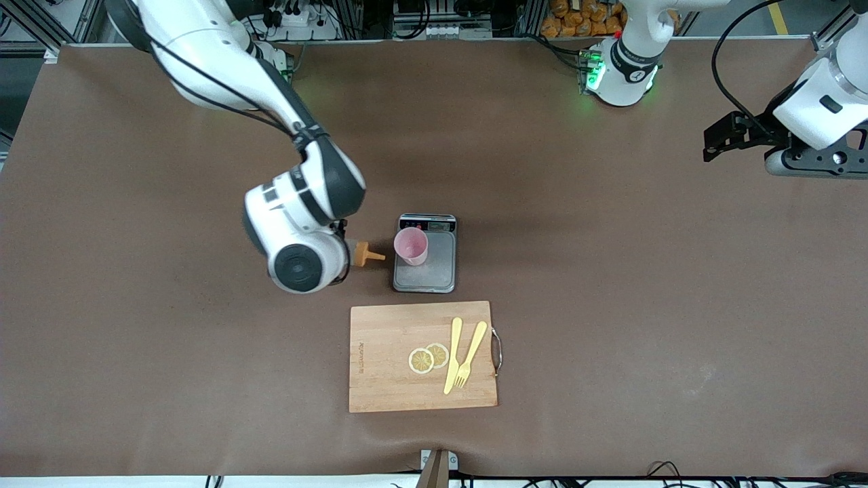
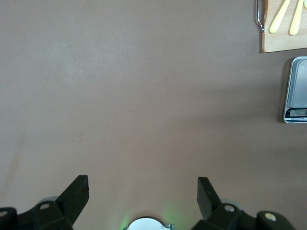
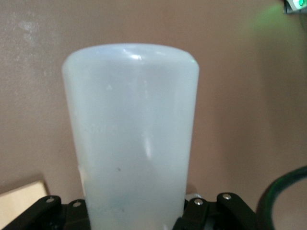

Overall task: Add sauce to pink cup with both arms
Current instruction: 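Carry the bottle away from the cup with the right gripper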

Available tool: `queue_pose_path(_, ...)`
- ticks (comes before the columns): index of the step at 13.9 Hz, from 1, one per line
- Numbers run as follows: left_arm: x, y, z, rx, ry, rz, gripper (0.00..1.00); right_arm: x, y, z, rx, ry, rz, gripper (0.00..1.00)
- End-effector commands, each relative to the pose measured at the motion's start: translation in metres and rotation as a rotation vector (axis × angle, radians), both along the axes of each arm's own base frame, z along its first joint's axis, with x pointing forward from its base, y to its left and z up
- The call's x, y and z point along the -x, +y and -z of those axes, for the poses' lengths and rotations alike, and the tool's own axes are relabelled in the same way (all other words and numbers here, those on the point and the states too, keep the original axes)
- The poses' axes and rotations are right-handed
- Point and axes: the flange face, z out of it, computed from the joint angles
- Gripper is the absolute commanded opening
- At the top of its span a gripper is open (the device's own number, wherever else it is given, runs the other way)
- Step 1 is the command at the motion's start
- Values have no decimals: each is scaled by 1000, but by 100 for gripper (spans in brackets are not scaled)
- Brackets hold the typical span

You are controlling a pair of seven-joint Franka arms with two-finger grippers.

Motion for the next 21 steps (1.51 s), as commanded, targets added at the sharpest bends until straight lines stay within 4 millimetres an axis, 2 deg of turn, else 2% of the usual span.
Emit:
queue_pose_path(1, 3, 1, -6, 8, 4, 20, 100, -12, -44, -36, -174, 31, 2, 0)
queue_pose_path(3, 3, 0, -6, 8, 4, 22, 100, -18, -60, -37, -224, 39, 3, 0)
queue_pose_path(5, 3, 0, -6, 8, 4, 22, 100, -28, -89, -46, -310, 33, 16, 0)
queue_pose_path(10, 3, 0, -6, 8, 4, 22, 100, -49, -194, -55, -665, 21, 8, 0)
queue_pose_path(13, 3, 0, -6, 8, 4, 22, 100, -50, -266, -46, -834, -8, 15, 0)
queue_pose_path(16, 3, -1, -6, 8, 4, 25, 100, -42, -331, -17, -1024, -37, 75, 0)
queue_pose_path(21, 3, 1, -6, 8, 4, 22, 100, -23, -411, 38, -1253, -98, 131, 0)
